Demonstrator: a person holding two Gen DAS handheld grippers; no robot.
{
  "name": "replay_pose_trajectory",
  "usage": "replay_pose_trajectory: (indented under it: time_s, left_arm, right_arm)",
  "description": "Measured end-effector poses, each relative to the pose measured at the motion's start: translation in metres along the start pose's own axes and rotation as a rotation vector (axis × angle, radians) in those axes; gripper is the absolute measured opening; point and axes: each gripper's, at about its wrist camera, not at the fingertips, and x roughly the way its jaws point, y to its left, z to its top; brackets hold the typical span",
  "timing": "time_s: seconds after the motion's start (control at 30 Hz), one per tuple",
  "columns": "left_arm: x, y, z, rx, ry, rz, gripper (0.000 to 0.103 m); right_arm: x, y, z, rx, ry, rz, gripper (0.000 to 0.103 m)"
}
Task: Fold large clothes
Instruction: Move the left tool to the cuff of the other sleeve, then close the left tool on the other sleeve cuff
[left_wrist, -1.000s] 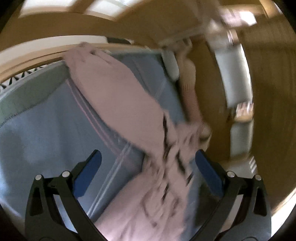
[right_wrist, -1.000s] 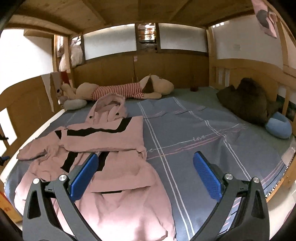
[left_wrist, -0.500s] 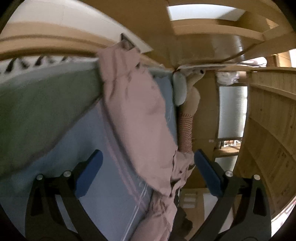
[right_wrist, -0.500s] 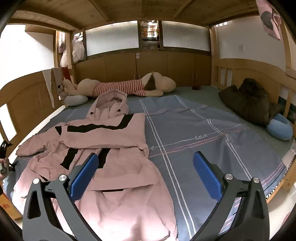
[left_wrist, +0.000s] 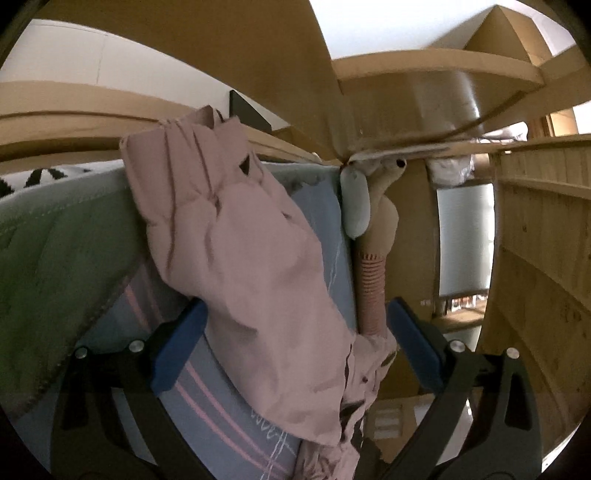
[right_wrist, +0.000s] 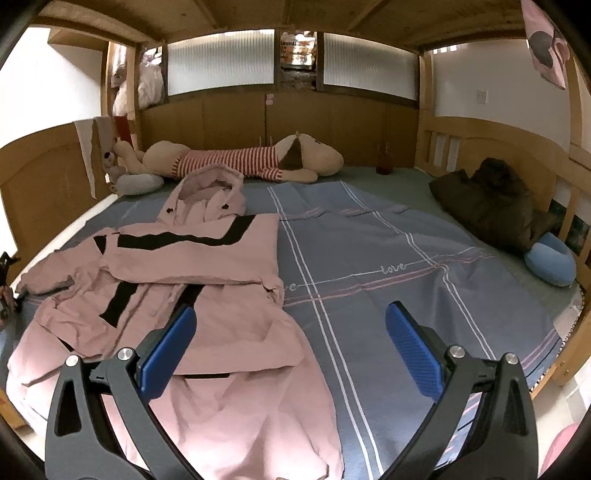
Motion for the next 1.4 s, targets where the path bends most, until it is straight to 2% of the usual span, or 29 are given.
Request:
replay_pose_trajectory:
  time_s: [0.1,0.2,0.27,0.37,0.47,0.63,0.67,0.73,0.77,0.8,0.87,0.97,1.07,1.23,1.4]
  left_arm:
    - [-0.001,-0.002,0.0,-0.039,0.005,0.05,0.098]
    - [-0.008,-0.004,-0.002,-0.062,0.003,0.194,0.099]
    - [-0.011,-0.003,-0.002,-0.059,0.004,0.257,0.099]
    - [-0.006,-0.004,0.001,-0.059,0.01,0.302,0.099]
    - [0.002,-0.01,0.003,-0.031,-0.021,0.335,0.101]
    - [0.008,-0.014,0.014,0.027,-0.149,0.323,0.099]
    - [0.009,-0.013,0.017,0.03,-0.158,0.32,0.088]
    - [0.01,-0.004,0.023,0.007,-0.178,0.331,0.057]
    - [0.009,0.002,0.024,-0.011,-0.187,0.334,0.033]
    - [0.009,0.01,0.025,-0.045,-0.184,0.311,0.027]
    - [0.008,0.015,0.027,-0.044,-0.183,0.275,0.018]
    - [0.008,0.008,0.028,0.0,-0.174,0.261,0.013]
    - [0.002,-0.004,0.028,0.012,-0.169,0.206,0.008]
    - [-0.005,-0.054,0.023,0.2,-0.18,0.213,0.005]
    - [-0.01,-0.092,0.013,0.286,-0.19,0.202,0.004]
  right_arm:
    - [0.005,0.0,-0.001,-0.007,0.013,-0.013,0.102]
    - [0.01,0.002,-0.001,-0.019,0.024,-0.025,0.102]
    - [0.01,0.004,0.0,-0.01,0.023,-0.018,0.102]
    - [0.01,0.01,0.002,0.002,0.016,0.003,0.102]
    - [0.013,0.018,0.0,-0.024,0.03,0.01,0.102]
    - [0.013,0.026,-0.002,-0.063,0.03,0.003,0.102]
    - [0.014,0.027,-0.002,-0.067,0.031,-0.002,0.102]
    - [0.015,0.024,-0.003,-0.072,0.034,-0.014,0.102]
    - [0.015,0.023,-0.003,-0.073,0.036,-0.02,0.102]
    - [0.016,0.022,-0.004,-0.073,0.038,-0.027,0.102]
    - [0.017,0.019,-0.005,-0.071,0.045,-0.043,0.102]
    - [0.018,0.014,-0.006,-0.057,0.049,-0.06,0.102]
    - [0.018,0.011,-0.005,-0.032,0.047,-0.059,0.102]
    - [0.015,0.014,-0.005,-0.054,0.036,-0.055,0.102]
    - [0.012,0.011,-0.004,-0.048,0.028,-0.046,0.102]
